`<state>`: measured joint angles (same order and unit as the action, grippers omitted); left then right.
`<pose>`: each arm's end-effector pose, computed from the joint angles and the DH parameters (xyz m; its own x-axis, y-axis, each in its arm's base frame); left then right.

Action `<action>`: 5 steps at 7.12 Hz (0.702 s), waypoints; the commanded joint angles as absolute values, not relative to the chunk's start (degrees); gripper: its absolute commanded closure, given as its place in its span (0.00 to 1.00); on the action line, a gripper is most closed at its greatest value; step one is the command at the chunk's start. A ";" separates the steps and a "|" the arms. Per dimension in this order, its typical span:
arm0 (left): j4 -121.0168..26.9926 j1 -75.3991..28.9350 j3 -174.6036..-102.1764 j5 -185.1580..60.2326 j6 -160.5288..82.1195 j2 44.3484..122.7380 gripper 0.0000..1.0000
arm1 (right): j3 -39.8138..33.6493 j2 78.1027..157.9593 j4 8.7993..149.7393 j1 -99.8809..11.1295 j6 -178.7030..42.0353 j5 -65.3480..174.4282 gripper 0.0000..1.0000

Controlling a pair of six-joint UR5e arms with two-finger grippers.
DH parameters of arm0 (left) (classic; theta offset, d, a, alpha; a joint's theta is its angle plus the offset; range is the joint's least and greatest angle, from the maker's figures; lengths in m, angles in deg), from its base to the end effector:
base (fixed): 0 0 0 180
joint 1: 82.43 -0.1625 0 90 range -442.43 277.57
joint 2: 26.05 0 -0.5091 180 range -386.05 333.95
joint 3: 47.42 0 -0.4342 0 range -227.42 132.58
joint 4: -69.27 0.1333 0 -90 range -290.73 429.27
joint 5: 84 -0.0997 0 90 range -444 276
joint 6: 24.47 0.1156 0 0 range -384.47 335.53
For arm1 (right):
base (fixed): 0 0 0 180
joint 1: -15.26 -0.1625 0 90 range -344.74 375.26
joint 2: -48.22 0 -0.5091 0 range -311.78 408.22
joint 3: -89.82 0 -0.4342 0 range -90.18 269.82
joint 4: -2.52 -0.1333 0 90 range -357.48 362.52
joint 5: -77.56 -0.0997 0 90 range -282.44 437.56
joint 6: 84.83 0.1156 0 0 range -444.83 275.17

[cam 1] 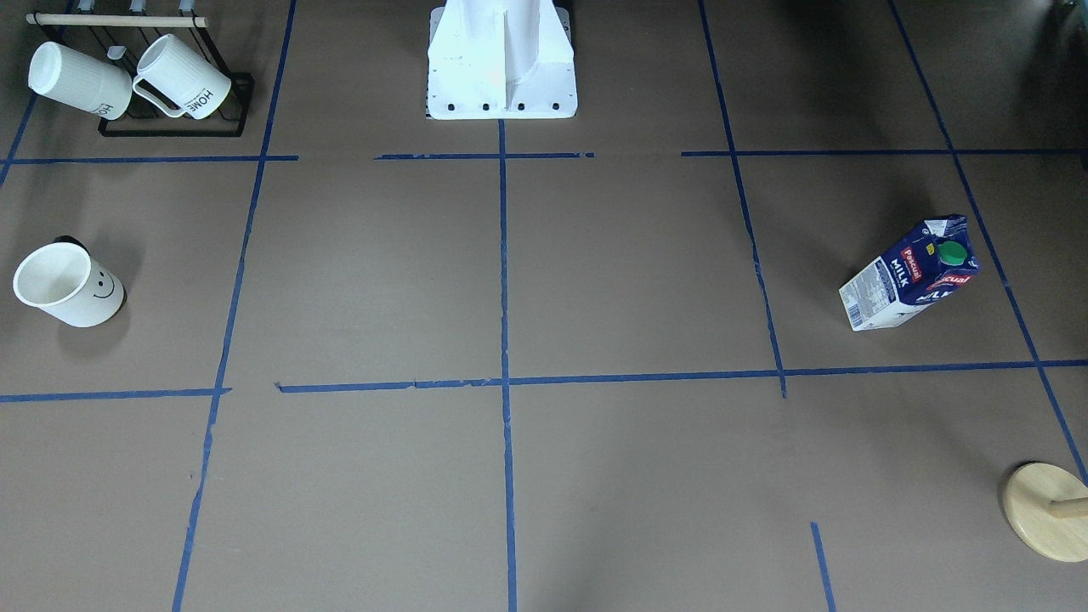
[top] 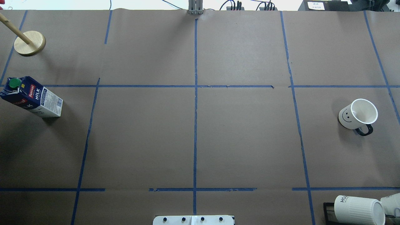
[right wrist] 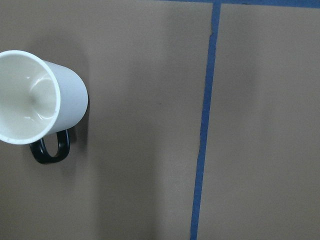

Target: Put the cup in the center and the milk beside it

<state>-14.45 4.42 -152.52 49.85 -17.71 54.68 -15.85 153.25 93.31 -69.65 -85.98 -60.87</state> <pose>-0.0285 -0.4512 0.7050 0.7089 0.1515 -0.6889 -0.1394 0.9875 0.0737 0.0110 -0.4042 0.7263 0.6592 -0.0769 0.7480 0.1020 0.9947 0.0124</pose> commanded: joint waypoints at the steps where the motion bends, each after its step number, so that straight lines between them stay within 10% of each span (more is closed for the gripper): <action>1: -14.49 4.41 -152.54 49.77 -17.71 54.63 0.00 | -15.82 153.17 92.01 -69.65 -85.98 -60.87 0.00; 5: -14.49 4.41 -152.54 49.86 -17.71 54.63 0.00 | -15.82 151.07 82.16 -69.56 -85.89 -62.45 0.00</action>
